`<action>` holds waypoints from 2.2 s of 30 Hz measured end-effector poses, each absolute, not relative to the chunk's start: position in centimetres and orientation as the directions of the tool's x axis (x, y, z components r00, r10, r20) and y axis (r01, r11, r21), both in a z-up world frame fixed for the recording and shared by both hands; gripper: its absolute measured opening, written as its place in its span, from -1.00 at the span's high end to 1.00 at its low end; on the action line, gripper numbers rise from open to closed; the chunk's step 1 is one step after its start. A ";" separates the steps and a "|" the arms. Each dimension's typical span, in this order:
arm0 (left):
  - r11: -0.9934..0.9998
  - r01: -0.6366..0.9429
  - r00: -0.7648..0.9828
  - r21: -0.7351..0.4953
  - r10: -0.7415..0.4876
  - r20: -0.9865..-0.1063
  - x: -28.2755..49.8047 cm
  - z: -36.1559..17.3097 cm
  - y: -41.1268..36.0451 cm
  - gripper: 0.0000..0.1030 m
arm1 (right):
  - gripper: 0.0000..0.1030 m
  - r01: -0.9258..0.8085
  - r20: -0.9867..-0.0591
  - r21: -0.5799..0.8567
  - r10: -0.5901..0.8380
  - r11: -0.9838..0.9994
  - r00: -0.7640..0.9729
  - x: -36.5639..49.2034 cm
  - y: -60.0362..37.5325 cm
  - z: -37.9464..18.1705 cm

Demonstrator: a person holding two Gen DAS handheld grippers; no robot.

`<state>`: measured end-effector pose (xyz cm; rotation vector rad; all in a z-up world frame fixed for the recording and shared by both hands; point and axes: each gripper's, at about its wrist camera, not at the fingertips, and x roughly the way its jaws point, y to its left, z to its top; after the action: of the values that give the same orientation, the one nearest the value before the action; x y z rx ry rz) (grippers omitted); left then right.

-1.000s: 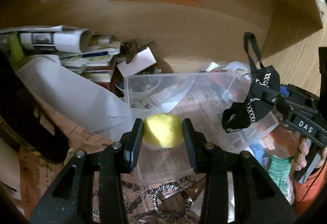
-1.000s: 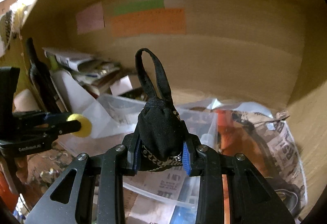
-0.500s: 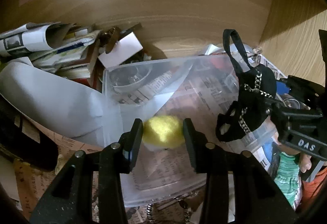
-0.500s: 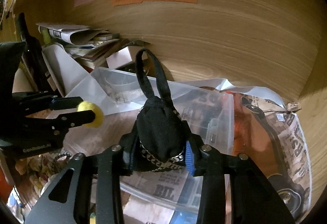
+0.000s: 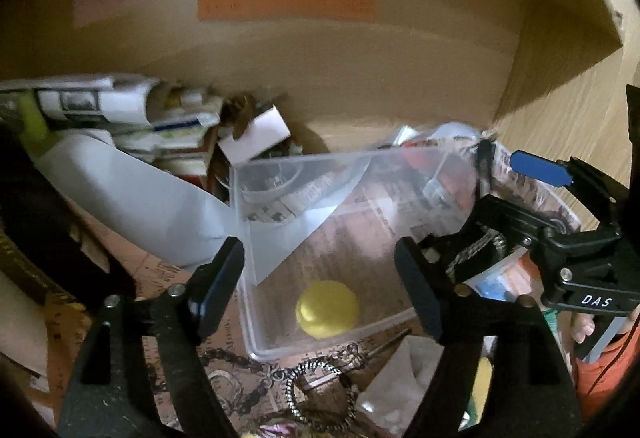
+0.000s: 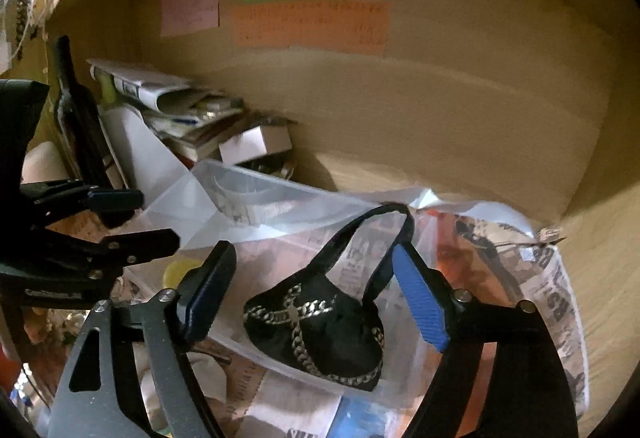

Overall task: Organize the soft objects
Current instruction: 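Drop the yellow ball into the clear box with the left tool while the right tool drops the bag in, then grasp the white cloth with the left tool while the right tool grasps the green knit glove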

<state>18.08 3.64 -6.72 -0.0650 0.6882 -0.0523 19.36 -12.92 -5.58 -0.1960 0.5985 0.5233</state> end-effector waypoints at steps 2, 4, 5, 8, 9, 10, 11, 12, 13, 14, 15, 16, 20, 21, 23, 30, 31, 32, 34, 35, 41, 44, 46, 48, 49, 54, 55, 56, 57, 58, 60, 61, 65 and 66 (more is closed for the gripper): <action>0.997 0.025 0.789 -0.073 -0.064 -0.611 17.2 -6.0 3.6 -0.68 | -0.58 -0.519 -0.566 -0.032 0.412 0.854 0.714 18.8 -13.2 -5.0; 0.997 0.022 0.811 -0.070 -0.059 -0.583 16.0 -5.1 3.5 -0.83 | -0.65 -0.511 -0.542 -0.039 0.412 0.858 0.732 18.0 -13.5 -4.3; 0.997 0.021 0.822 -0.071 -0.057 -0.567 15.4 -4.7 3.4 -0.86 | -0.67 -0.508 -0.528 -0.041 0.413 0.860 0.742 17.6 -13.8 -3.9; 0.997 0.022 0.840 -0.074 -0.059 -0.539 13.8 -3.9 3.3 -0.93 | -0.78 -0.502 -0.489 -0.036 0.423 0.864 0.763 16.1 -14.7 -2.9; 0.997 0.022 0.842 -0.074 -0.059 -0.537 13.6 -3.8 3.2 -0.93 | -0.87 -0.500 -0.476 -0.031 0.427 0.866 0.769 15.5 -15.0 -2.6; 0.997 0.021 0.844 -0.073 -0.057 -0.533 13.1 -3.8 3.1 -0.95 | -0.90 -0.497 -0.466 -0.028 0.428 0.868 0.774 15.1 -15.3 -2.5; 0.997 0.019 0.846 -0.071 -0.054 -0.530 12.6 -3.8 3.0 -0.96 | -0.93 -0.490 -0.453 -0.026 0.427 0.871 0.783 14.6 -15.7 -2.3; 0.997 0.018 0.847 -0.069 -0.052 -0.528 12.2 -3.8 2.8 -0.97 | -0.95 -0.487 -0.446 -0.026 0.426 0.873 0.787 14.1 -16.0 -2.3; 0.998 0.017 0.847 -0.068 -0.051 -0.529 12.1 -4.1 2.7 -0.98 | -0.96 -0.484 -0.443 -0.024 0.424 0.875 0.790 13.7 -16.2 -2.3; 0.998 0.017 0.846 -0.066 -0.050 -0.532 11.8 -4.3 2.6 -0.98 | -0.98 -0.481 -0.442 -0.023 0.423 0.877 0.791 13.4 -16.5 -2.5; 0.998 0.018 0.843 -0.064 -0.049 -0.536 11.7 -4.7 2.4 -0.98 | -0.98 -0.477 -0.442 -0.020 0.420 0.879 0.793 13.0 -16.8 -2.7; 0.998 0.018 0.839 -0.061 -0.048 -0.542 11.3 -5.0 2.2 -0.98 | -0.99 -0.474 -0.444 -0.018 0.417 0.880 0.793 12.8 -17.0 -2.9; 0.997 0.023 0.816 -0.069 -0.058 -0.576 10.7 -6.8 1.7 -0.98 | -0.99 -0.456 -0.474 -0.009 0.398 0.890 0.785 11.7 -17.9 -4.3; 0.997 0.026 0.806 -0.075 -0.065 -0.588 10.5 -7.3 1.7 -0.98 | -0.99 -0.451 -0.488 -0.004 0.392 0.893 0.780 11.5 -18.1 -4.9; 0.996 0.028 0.787 -0.081 -0.072 -0.612 10.3 -8.4 1.4 -0.98 | -0.99 -0.441 -0.513 0.005 0.381 0.897 0.769 11.1 -18.6 -5.8; 0.994 0.039 0.727 -0.098 -0.095 -0.680 9.4 -12.1 0.2 -0.98 | -0.98 -0.403 -0.615 0.058 0.351 0.913 0.706 10.2 -20.0 -9.6; 0.993 0.040 0.717 -0.112 -0.107 -0.689 9.4 -12.5 0.1 -0.98 | -0.98 -0.402 -0.626 0.069 0.354 0.913 0.695 10.1 -20.1 -10.0; 0.991 0.040 0.712 -0.125 -0.115 -0.693 9.3 -12.9 0.0 -0.98 | -0.98 -0.403 -0.637 0.082 0.359 0.912 0.682 10.0 -20.2 -10.4; 0.990 0.037 0.712 -0.136 -0.122 -0.691 9.0 -13.3 -0.1 -0.96 | -0.92 -0.402 -0.652 0.100 0.365 0.910 0.664 9.7 -20.3 -11.1; 0.989 0.037 0.713 -0.142 -0.125 -0.690 8.9 -13.5 -0.2 -0.94 | -0.83 -0.402 -0.659 0.106 0.367 0.909 0.656 9.6 -20.4 -11.3; 0.984 0.065 0.696 -0.163 -0.162 -0.699 9.1 -14.2 -0.8 -0.38 | -0.20 -0.415 -0.691 0.115 0.373 0.903 0.619 9.3 -20.1 -12.5; 0.981 0.086 0.693 -0.173 -0.183 -0.697 9.2 -14.3 -1.2 -0.09 | 0.15 -0.416 -0.688 0.088 0.358 0.905 0.632 9.2 -19.9 -12.6; 0.979 0.098 0.689 -0.180 -0.198 -0.698 9.4 -14.4 -1.4 0.21 | 0.41 -0.418 -0.683 0.093 0.363 0.904 0.633 9.3 -20.1 -12.6; 0.978 0.104 0.690 -0.182 -0.203 -0.695 9.4 -14.3 -1.6 0.33 | 0.58 -0.415 -0.679 0.106 0.370 0.904 0.634 9.4 -20.3 -12.5; 0.978 0.105 0.693 -0.179 -0.201 -0.692 9.4 -14.2 -1.6 0.40 | 0.67 -0.411 -0.674 0.105 0.369 0.906 0.640 9.5 -20.4 -12.4; 0.978 0.121 0.714 -0.171 -0.205 -0.670 8.9 -13.1 -1.5 0.67 | 0.78 -0.405 -0.646 0.102 0.370 0.909 0.668 9.4 -20.6 -11.7; 0.978 0.121 0.723 -0.169 -0.203 -0.661 8.8 -12.8 -1.5 0.72 | 0.79 -0.405 -0.635 0.101 0.372 0.909 0.677 9.3 -20.6 -11.3; 0.978 0.121 0.727 -0.169 -0.203 -0.656 8.7 -12.6 -1.4 0.74 | 0.79 -0.407 -0.628 0.101 0.375 0.908 0.681 9.2 -20.6 -11.1; 0.978 0.122 0.735 -0.171 -0.205 -0.647 8.6 -12.3 -1.3 0.77 | 0.79 -0.408 -0.617 0.103 0.380 0.907 0.689 9.2 -20.6 -10.7; 0.977 0.126 0.742 -0.174 -0.209 -0.637 8.5 -11.9 -1.2 0.80 | 0.79 -0.408 -0.608 0.102 0.382 0.907 0.696 9.2 -20.7 -10.4; 0.976 0.123 0.761 -0.177 -0.207 -0.614 8.4 -11.1 -0.8 0.82 | 0.79 -0.409 -0.580 0.099 0.386 0.907 0.717 9.1 -20.7 -9.4; 0.977 0.122 0.769 -0.176 -0.205 -0.606 8.4 -10.7 -0.7 0.82 | 0.79 -0.409 -0.572 0.098 0.388 0.907 0.723 9.1 -20.7 -9.2; 0.977 0.122 0.794 -0.177 -0.203 -0.572 8.5 -9.2 -0.3 0.83 | 0.79 -0.411 -0.521 0.091 0.395 0.907 0.757 9.1 -20.7 -7.5; 0.976 0.125 0.801 -0.178 -0.205 -0.562 8.6 -8.7 -0.1 0.83 | 0.79 -0.413 -0.506 0.091 0.399 0.906 0.765 9.2 -20.6 -7.0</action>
<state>8.58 -0.09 -8.69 -0.1348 0.6171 -0.1771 9.22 -20.63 -7.04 -0.0263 0.5435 0.4410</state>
